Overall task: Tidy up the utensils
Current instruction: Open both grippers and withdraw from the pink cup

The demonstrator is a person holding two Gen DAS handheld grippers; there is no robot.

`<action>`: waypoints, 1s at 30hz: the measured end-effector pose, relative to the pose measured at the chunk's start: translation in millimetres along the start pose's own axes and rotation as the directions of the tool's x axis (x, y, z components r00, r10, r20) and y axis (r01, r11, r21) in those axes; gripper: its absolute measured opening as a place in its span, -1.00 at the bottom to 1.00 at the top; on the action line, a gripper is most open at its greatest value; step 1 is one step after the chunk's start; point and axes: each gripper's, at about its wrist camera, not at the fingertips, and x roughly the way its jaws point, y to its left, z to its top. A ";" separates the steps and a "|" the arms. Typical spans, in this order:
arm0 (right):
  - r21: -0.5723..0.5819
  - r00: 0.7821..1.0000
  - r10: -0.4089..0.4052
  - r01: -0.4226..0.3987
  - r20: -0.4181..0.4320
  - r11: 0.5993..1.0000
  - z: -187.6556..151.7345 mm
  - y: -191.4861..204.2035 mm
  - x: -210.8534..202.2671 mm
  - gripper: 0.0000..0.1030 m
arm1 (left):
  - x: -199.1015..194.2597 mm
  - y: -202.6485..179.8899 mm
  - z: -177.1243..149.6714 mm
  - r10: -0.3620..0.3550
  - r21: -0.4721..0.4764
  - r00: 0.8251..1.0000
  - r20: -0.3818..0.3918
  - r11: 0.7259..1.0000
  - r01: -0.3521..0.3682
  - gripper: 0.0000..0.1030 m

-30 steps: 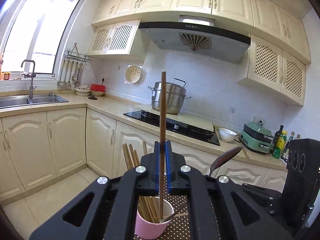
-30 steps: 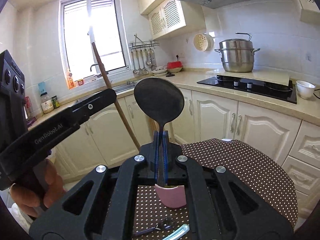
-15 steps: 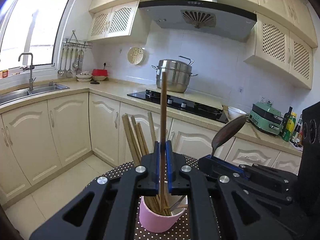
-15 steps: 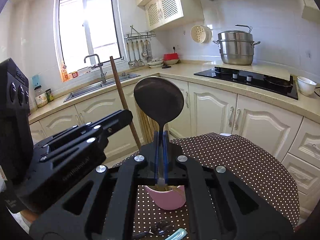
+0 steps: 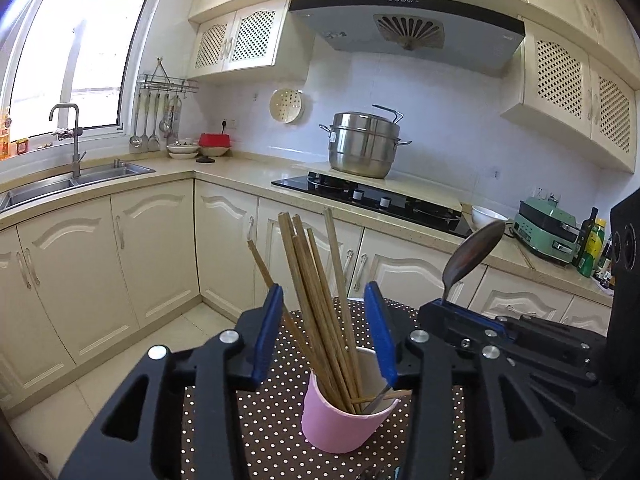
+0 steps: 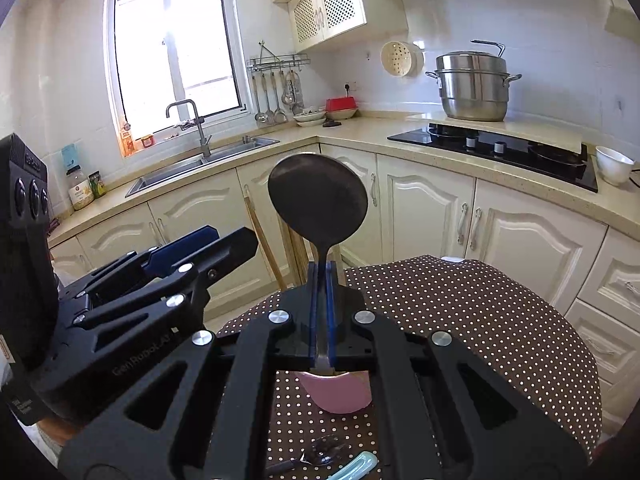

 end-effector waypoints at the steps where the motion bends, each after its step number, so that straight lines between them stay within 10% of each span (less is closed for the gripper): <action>1: 0.001 1.000 -0.001 0.001 -0.002 1.000 -0.1 0.6 0.1 -0.92 | -0.1 1.4 -1.2 0.003 -0.001 1.000 -0.003 1.000 -0.003 -0.17; 30: 0.029 1.000 -0.026 0.026 -0.005 0.999 0.9 4.7 -8.3 -0.83 | -19.1 12.1 -4.1 0.042 0.029 0.999 -0.011 0.999 -0.041 0.06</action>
